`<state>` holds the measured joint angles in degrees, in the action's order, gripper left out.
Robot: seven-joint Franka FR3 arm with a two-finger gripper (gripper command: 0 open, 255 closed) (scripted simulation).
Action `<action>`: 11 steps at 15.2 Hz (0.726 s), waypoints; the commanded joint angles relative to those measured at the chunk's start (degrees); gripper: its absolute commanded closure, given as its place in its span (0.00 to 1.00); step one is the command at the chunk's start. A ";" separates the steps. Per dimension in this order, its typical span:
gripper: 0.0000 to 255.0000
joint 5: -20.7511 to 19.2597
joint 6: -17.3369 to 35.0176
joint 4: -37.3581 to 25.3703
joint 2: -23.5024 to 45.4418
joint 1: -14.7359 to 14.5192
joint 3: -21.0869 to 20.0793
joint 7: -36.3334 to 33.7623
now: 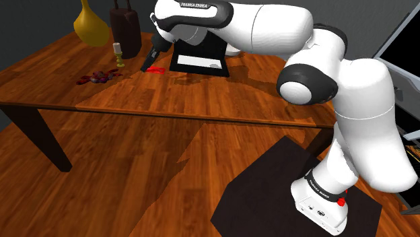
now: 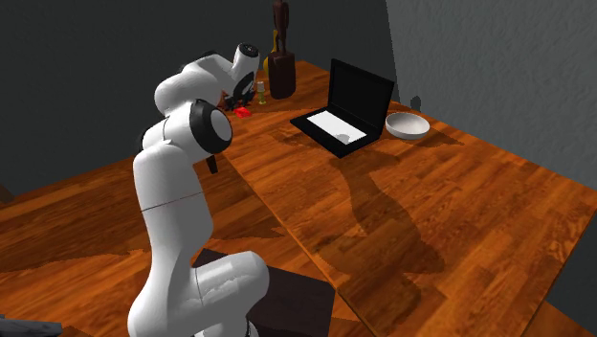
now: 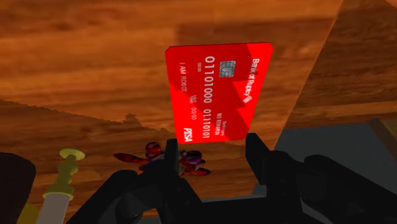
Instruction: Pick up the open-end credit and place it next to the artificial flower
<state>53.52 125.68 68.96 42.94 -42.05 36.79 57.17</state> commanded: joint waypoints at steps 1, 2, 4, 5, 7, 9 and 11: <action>1.00 0.41 -0.75 -4.22 3.04 1.48 -0.68 -1.19; 1.00 0.66 -0.22 -3.75 3.19 1.42 -0.85 -0.80; 1.00 1.17 0.80 -2.88 3.53 1.34 -1.19 -0.03; 1.00 1.43 1.30 -2.48 3.71 1.31 -1.37 0.36; 1.00 1.97 2.27 -1.75 4.12 1.28 -1.74 1.12; 1.00 2.53 3.22 -1.10 4.56 1.29 -2.13 1.87; 1.00 3.09 4.13 -0.53 5.05 1.33 -2.53 2.61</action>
<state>56.28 129.16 67.83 47.87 -40.62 34.48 59.27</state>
